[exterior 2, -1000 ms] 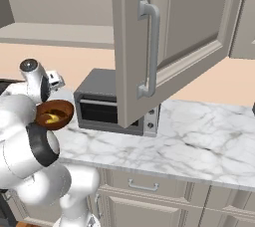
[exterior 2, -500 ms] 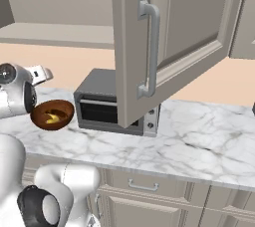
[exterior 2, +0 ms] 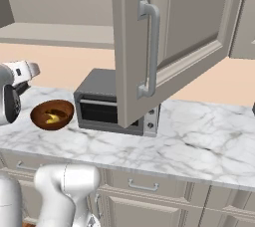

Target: Open the cabinet. Pick the banana and banana from the cabinet and place them into the bowl. Then close the cabinet.

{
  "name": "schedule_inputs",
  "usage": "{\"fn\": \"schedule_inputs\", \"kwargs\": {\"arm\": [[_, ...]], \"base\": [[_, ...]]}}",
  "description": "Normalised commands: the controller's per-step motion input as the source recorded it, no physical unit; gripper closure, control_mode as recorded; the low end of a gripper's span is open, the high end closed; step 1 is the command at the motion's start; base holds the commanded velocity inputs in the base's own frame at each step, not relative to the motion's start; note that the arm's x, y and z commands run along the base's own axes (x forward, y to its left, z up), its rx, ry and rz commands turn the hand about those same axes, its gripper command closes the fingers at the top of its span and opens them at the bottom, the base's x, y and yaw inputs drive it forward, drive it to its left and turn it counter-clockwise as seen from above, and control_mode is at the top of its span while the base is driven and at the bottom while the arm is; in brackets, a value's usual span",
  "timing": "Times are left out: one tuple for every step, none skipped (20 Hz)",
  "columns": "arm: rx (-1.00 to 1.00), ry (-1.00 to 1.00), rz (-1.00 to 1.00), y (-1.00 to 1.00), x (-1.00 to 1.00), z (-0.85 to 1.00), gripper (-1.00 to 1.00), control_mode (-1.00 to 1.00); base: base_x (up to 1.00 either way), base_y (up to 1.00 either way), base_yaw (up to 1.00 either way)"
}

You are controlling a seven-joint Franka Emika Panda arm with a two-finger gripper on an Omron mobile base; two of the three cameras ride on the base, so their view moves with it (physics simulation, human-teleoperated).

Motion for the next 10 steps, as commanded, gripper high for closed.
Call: {"fn": "schedule_inputs", "kwargs": {"arm": [[0.12, 0.04, -0.06, -0.1, -1.0, 1.0, -1.0, -1.0], [0.13, 0.07, -0.08, -0.15, -1.0, 0.9, -1.0, -1.0], [0.11, 0.09, -0.08, -0.17, -1.0, 0.73, -1.0, -1.0], [0.09, 0.09, -0.08, -0.18, -1.0, 0.48, -1.0, -1.0], [0.07, 0.09, -0.07, -0.15, -1.0, 0.34, -1.0, -1.0], [0.05, 0.13, -0.07, -0.13, -1.0, 0.24, -1.0, -1.0], [0.05, 0.15, -0.08, -0.14, -1.0, 0.19, -1.0, -1.0], [0.06, 0.15, -0.08, -0.16, -1.0, 0.16, -1.0, -1.0], [0.07, 0.16, -0.09, -0.21, -1.0, 0.14, -1.0, -1.0], [0.07, 0.15, -0.09, -0.25, -1.0, 0.12, -1.0, -1.0]], "base": [[0.0, 0.0, 0.0], [0.0, 0.0, 0.0], [0.0, 0.0, 0.0], [0.0, 0.0, 0.0], [0.0, 0.0, 0.0], [0.0, 0.0, 0.0], [0.0, 0.0, 0.0], [0.0, 0.0, 0.0], [0.0, 0.0, 0.0], [0.0, 0.0, 0.0]]}}
